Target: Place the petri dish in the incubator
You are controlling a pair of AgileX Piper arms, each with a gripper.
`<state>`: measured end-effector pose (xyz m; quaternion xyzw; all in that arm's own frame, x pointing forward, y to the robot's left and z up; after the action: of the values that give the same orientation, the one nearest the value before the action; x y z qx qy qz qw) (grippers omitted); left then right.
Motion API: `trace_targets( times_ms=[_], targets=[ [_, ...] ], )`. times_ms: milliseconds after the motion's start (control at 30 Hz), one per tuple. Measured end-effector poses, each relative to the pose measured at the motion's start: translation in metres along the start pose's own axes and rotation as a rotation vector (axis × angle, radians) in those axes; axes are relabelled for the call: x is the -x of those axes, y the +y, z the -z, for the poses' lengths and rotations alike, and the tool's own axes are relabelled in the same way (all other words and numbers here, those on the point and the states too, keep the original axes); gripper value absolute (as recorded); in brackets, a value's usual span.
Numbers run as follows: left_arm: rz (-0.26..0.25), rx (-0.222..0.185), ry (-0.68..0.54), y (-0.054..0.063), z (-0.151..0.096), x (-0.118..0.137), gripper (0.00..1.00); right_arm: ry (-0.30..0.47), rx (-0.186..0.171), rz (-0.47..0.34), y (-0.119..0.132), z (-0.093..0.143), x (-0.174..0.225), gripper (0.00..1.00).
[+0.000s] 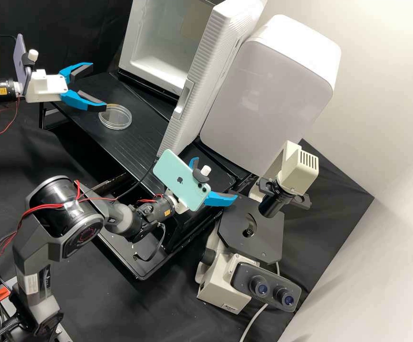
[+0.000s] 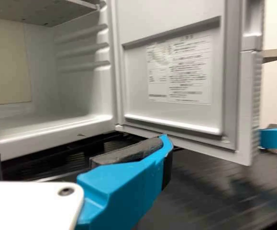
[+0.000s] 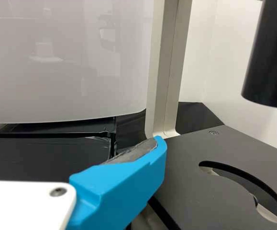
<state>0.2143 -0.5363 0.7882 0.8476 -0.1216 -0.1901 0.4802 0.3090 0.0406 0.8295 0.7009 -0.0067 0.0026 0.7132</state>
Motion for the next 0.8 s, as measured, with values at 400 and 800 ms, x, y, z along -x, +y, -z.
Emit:
trace_targets(
  times_ms=[400, 800],
  targets=[
    [0.036, 0.010, 0.078, -0.012, 0.000, -0.001, 1.00, 0.000, 0.000, 0.000, 0.000, 0.000, 0.000, 1.00],
    [0.156, 0.018, 0.115, -0.036, -0.004, -0.008, 1.00, 0.000, 0.000, 0.000, 0.000, 0.000, 0.000, 1.00]
  ],
)
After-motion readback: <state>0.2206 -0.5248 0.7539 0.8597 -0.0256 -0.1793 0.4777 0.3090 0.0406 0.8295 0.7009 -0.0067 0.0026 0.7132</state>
